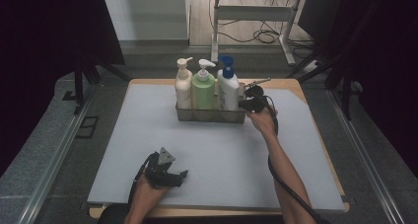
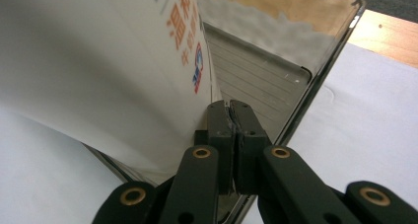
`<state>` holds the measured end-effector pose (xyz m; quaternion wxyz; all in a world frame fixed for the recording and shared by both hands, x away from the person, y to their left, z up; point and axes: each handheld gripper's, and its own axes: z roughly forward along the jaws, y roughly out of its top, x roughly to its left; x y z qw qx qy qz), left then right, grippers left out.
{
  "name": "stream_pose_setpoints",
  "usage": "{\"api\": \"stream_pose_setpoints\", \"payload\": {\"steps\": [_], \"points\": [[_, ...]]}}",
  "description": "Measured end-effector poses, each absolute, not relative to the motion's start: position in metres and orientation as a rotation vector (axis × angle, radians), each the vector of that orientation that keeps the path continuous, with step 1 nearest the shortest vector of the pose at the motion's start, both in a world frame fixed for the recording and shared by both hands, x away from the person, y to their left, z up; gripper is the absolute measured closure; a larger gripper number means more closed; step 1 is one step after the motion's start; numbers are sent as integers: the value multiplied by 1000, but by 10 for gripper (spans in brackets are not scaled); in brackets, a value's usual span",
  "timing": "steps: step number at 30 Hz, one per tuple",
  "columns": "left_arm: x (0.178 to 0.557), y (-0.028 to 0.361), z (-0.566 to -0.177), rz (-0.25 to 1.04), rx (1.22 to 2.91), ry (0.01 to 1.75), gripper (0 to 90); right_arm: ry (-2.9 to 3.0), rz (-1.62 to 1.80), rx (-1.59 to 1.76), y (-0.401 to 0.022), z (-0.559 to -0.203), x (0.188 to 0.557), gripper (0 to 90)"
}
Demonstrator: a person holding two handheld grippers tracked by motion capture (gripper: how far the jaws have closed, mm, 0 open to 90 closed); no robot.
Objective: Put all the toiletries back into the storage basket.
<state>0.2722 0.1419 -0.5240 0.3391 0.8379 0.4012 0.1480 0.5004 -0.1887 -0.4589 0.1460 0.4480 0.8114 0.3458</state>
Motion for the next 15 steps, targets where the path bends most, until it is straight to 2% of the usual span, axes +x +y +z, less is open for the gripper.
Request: {"api": "stream_pose_setpoints", "payload": {"steps": [15], "points": [[272,142,-524,386,2182,1044,129,2357,976,1291,-184,-465,502,861]]}}
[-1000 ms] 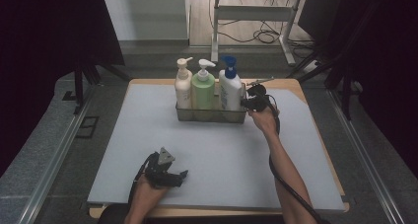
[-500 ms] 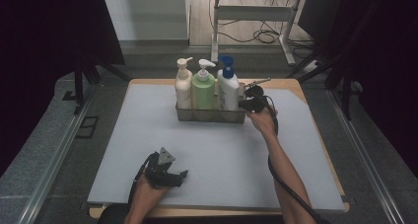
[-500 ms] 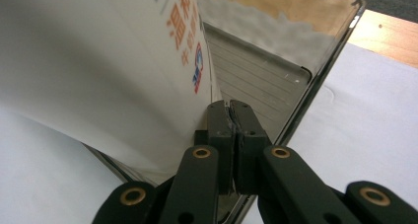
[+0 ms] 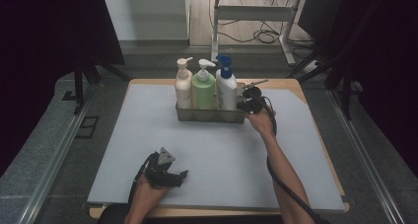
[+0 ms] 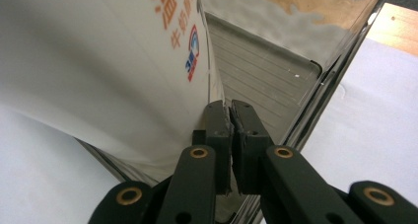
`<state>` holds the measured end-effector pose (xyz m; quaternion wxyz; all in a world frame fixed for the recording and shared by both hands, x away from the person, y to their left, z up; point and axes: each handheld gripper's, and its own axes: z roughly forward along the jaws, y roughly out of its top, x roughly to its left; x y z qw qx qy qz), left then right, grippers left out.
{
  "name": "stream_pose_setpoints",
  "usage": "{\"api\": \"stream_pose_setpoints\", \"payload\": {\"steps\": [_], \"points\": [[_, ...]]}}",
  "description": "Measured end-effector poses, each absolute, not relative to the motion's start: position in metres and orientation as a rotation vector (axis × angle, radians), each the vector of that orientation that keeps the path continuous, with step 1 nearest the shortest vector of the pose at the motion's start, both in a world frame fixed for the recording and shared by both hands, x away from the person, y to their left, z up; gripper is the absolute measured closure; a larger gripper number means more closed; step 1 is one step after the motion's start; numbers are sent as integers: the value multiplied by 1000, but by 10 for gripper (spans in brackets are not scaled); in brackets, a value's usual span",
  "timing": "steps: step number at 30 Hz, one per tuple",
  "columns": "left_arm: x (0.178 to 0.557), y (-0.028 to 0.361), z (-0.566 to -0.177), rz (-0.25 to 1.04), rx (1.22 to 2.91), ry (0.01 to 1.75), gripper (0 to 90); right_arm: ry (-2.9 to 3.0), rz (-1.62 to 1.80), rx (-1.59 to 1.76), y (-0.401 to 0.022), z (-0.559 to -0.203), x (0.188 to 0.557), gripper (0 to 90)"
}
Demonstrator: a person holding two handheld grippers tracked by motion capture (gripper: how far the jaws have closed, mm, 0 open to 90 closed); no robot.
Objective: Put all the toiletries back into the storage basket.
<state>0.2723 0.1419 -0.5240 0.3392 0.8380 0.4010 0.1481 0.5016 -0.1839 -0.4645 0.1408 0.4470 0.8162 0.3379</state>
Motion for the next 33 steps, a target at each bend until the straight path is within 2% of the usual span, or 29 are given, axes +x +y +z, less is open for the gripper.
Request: {"api": "stream_pose_setpoints", "payload": {"steps": [33], "points": [[272,142,-524,384,2179,1046,128,2413,949,1202,-160,-463,492,871]]}}
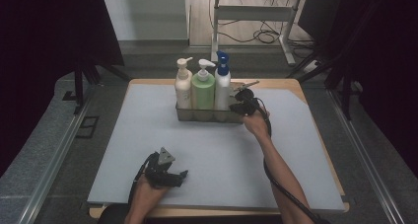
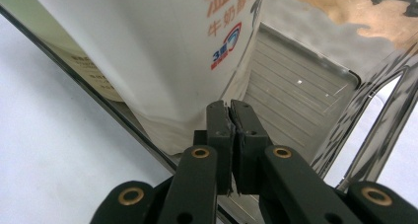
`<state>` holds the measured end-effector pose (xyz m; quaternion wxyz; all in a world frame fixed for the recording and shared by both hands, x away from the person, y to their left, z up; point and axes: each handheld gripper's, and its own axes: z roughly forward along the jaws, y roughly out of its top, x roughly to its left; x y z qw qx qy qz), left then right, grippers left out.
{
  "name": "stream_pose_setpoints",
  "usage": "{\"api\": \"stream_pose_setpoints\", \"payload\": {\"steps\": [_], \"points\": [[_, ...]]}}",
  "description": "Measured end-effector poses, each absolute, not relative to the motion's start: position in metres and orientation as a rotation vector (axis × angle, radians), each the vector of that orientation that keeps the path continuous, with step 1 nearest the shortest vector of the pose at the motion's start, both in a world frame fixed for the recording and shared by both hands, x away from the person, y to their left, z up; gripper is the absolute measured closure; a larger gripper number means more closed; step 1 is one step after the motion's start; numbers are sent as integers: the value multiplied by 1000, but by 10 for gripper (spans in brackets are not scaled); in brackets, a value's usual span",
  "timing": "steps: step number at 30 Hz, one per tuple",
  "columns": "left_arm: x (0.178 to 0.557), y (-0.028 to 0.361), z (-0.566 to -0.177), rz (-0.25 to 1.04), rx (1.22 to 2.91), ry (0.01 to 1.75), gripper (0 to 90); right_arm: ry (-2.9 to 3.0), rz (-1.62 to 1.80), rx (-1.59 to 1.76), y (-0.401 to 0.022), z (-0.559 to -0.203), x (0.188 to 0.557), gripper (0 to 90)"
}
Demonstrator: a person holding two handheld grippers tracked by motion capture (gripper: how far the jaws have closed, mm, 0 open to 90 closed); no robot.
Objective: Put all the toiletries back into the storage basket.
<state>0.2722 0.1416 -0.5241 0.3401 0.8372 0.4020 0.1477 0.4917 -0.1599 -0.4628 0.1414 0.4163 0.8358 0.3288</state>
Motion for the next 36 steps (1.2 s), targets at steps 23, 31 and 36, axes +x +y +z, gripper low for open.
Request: {"api": "stream_pose_setpoints", "payload": {"steps": [23,31,36], "points": [[272,142,-524,385,2179,1046,128,2401,975,1199,-159,-459,488,849],[272,142,-524,386,2181,1045,128,2388,994,1197,-163,-456,486,795],[272,142,-524,385,2180,1046,129,2383,1001,1180,-163,-453,484,770]]}}
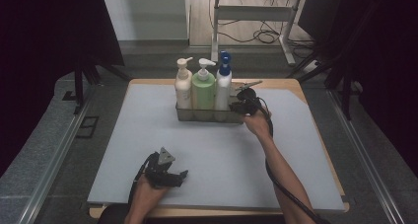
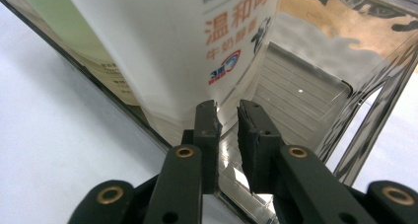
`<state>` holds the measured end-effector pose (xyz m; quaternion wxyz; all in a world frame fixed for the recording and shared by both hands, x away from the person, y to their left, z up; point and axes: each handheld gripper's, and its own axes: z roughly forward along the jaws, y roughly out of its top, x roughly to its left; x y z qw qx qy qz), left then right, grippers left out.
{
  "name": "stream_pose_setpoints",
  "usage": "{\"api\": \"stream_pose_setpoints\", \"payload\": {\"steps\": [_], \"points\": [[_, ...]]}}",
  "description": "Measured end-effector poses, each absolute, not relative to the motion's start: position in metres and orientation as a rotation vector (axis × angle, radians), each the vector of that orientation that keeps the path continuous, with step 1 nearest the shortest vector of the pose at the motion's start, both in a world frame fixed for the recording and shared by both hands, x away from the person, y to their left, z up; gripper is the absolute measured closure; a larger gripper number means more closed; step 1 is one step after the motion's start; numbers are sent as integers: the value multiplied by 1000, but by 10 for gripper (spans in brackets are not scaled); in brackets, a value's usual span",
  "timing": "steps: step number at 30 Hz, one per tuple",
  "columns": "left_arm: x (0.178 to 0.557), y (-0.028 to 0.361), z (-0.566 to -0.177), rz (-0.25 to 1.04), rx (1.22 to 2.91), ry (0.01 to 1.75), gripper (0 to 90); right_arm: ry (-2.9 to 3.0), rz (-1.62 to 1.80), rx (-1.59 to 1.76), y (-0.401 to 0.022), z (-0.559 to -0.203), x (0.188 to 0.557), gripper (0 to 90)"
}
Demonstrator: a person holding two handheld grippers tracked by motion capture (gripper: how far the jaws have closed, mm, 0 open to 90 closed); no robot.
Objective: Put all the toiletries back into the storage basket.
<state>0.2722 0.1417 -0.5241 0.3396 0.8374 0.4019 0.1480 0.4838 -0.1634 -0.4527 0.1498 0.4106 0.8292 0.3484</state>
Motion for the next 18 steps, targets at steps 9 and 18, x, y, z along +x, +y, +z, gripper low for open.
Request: {"api": "stream_pose_setpoints", "payload": {"steps": [9,18], "points": [[272,142,-524,385,2180,1046,129,2366,998,1134,-167,-445,478,673],[272,142,-524,385,2181,1046,129,2331,1043,1141,-175,-435,471,546]]}}
